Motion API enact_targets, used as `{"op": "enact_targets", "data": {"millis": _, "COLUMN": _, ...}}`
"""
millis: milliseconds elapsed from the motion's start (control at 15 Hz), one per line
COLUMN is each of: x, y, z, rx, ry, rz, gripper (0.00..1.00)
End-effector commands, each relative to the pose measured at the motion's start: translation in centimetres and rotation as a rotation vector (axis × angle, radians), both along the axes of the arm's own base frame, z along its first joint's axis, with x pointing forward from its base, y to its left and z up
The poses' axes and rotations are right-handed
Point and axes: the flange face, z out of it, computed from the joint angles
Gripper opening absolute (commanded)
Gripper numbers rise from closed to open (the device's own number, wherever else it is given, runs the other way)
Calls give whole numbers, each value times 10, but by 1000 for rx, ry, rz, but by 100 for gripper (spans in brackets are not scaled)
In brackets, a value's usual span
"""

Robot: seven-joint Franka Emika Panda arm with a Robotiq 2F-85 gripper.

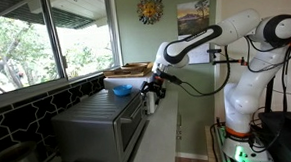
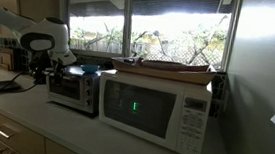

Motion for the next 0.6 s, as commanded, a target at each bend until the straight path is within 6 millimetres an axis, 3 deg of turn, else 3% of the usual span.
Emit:
{"op": "enact_targets", "data": {"millis": 0, "x": -11, "y": -9, "z": -26, "rx": -23, "ry": 82, "rz": -28, "gripper": 100}}
{"op": "enact_targets", "data": {"millis": 533, "x": -39, "y": -32, "z": -57, "rx": -32, "ry": 183, "rz": -69, "gripper": 100}}
